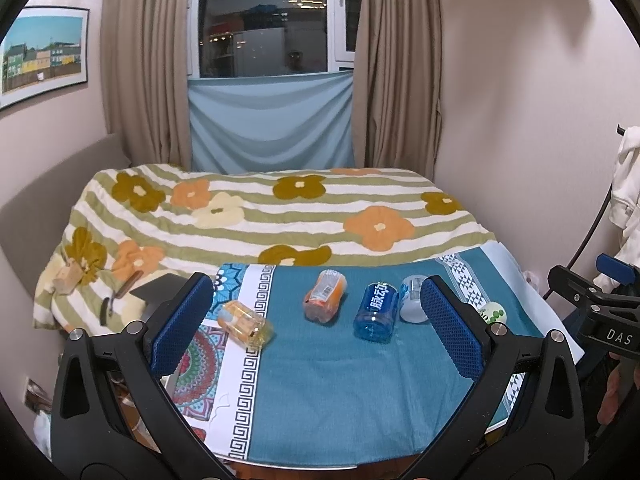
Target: Flip cup upright
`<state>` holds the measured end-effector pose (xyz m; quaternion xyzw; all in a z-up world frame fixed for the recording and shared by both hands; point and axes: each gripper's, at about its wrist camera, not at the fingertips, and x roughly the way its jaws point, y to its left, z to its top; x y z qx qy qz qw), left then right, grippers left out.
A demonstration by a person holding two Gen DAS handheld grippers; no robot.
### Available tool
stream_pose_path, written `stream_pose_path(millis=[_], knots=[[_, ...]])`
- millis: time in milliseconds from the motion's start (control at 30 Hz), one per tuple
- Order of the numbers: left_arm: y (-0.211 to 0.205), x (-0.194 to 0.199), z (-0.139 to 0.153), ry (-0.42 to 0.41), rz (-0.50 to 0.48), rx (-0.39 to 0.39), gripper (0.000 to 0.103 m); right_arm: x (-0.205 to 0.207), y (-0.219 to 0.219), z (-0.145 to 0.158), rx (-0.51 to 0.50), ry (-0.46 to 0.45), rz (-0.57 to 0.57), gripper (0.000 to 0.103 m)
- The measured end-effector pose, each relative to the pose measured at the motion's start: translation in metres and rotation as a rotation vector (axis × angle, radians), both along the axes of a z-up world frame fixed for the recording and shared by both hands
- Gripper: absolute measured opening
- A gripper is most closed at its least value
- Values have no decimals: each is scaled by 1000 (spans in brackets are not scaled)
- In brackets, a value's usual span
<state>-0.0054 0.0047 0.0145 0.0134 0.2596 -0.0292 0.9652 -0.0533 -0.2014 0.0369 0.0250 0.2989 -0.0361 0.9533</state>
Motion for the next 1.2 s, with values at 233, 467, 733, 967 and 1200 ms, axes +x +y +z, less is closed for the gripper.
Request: stream_pose_path(millis=[233,467,733,967,1200], knots=[[0,-1,0,-1,-1,-1,103,0,1,1,-2,-7,-4,103],[2,0,2,-2,-1,-1,103,-1,1,1,-1,-8,-3,103],[4,-2,1,-9,8,-4,103,-1,0,1,1,-9,-4,103],[4,-2,2,-9,9,-5,103,-2,1,1,0,-10,-3,103],[8,-3,-1,3,21,-12,103,2,1,-1,4,-9,4,103]])
